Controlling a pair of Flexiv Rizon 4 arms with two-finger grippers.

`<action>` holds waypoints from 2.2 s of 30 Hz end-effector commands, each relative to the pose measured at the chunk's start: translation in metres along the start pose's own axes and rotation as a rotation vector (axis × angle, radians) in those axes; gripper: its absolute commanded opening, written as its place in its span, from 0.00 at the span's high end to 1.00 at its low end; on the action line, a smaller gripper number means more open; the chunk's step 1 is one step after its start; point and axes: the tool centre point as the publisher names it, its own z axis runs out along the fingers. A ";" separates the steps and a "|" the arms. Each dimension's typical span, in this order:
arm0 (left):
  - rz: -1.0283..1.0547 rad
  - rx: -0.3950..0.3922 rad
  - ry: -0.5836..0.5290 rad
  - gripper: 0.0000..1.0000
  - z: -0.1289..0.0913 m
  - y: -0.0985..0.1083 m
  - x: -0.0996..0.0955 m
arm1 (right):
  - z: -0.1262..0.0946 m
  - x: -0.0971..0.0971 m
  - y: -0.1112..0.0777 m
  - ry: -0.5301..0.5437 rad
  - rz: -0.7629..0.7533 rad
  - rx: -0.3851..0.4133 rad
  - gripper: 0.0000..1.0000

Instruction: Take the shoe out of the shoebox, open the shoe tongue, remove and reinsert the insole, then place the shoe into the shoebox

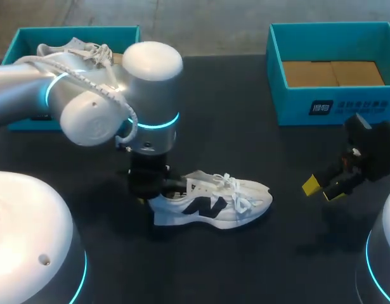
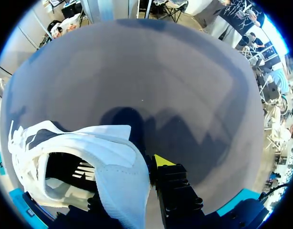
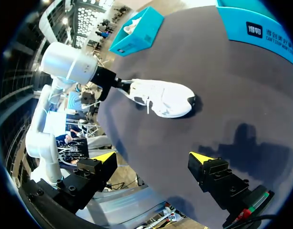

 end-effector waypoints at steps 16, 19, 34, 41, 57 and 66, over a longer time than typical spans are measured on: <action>0.012 -0.013 0.004 1.00 0.007 0.007 -0.019 | 0.000 0.000 -0.001 -0.002 0.001 0.000 0.00; 0.019 -0.020 -0.002 1.00 0.008 0.005 -0.019 | 0.000 0.000 -0.001 -0.002 0.001 0.000 0.00; 0.055 -0.059 0.006 1.00 0.013 0.003 -0.019 | 0.000 0.000 -0.001 -0.002 0.001 0.000 0.00; 0.066 -0.069 -0.010 0.00 0.012 0.002 -0.018 | 0.000 0.000 -0.001 -0.002 0.001 0.000 0.00; 0.100 -0.104 -0.141 0.00 -0.038 -0.012 -0.012 | 0.000 0.000 -0.001 -0.002 0.001 0.000 0.00; 0.091 -0.083 -0.246 0.00 -0.078 -0.024 0.003 | 0.000 0.000 -0.001 -0.002 0.001 0.000 0.00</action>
